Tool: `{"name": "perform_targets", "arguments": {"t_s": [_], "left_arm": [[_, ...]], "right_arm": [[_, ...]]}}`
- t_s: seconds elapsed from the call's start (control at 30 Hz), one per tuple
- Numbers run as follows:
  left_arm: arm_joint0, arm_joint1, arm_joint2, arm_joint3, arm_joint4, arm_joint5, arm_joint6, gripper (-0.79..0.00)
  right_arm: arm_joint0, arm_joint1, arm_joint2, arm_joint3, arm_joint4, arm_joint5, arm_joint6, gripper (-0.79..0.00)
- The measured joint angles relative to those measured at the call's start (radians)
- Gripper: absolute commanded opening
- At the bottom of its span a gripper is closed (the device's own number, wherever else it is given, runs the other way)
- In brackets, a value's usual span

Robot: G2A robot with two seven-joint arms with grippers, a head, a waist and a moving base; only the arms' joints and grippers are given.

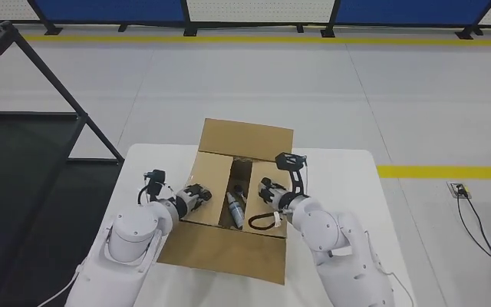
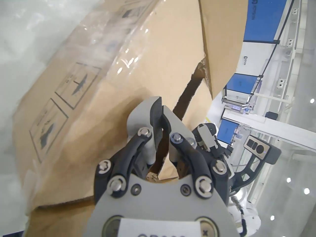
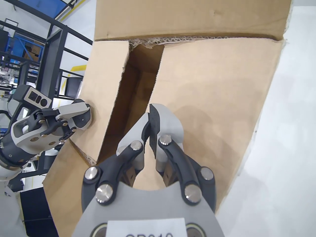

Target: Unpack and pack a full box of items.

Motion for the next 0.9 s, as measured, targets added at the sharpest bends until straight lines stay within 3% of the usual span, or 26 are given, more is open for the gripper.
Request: {"name": "perform_targets", "arguments": {"t_s": [0.23, 0.27, 0.3, 0.33, 0.37, 0.4, 0.43, 0.67, 0.9], "left_arm": [[0.022, 0.011, -0.121, -0.078, -0.105, -0.014, -0.026, -0.785], [0.03, 0.012, -0.142, -0.092, -0.124, -0.022, -0.026, -0.785], [0.037, 0.013, -0.158, -0.104, -0.139, -0.029, -0.025, -0.785], [0.043, 0.014, -0.175, -0.115, -0.155, -0.035, -0.024, -0.785], [0.054, 0.015, -0.198, -0.132, -0.177, -0.043, -0.02, -0.585], [0.063, 0.017, -0.215, -0.146, -0.189, -0.048, -0.017, -0.129], [0.073, 0.018, -0.231, -0.16, -0.198, -0.053, -0.013, 0.0], [0.145, 0.032, -0.37, -0.234, -0.248, -0.052, -0.01, 0.0], [0.146, 0.032, -0.369, -0.234, -0.243, -0.05, -0.011, 0.0]], "right_arm": [[-0.015, 0.004, 0.066, -0.029, 0.091, 0.008, -0.07, -0.785], [-0.011, 0.004, 0.081, -0.022, 0.118, 0.014, -0.089, -0.52], [-0.007, 0.004, 0.093, -0.014, 0.141, 0.018, -0.103, -0.406], [-0.002, 0.003, 0.106, -0.003, 0.167, 0.02, -0.117, -0.037], [0.005, 0.003, 0.127, 0.012, 0.203, 0.024, -0.14, 0.0], [0.01, 0.003, 0.144, 0.024, 0.226, 0.028, -0.16, 0.0], [0.012, 0.003, 0.16, 0.033, 0.25, 0.03, -0.179, 0.0], [-0.005, 0.009, 0.213, 0.026, 0.321, 0.007, -0.191, 0.0], [-0.005, 0.008, 0.213, 0.026, 0.32, 0.007, -0.191, 0.0]]}}
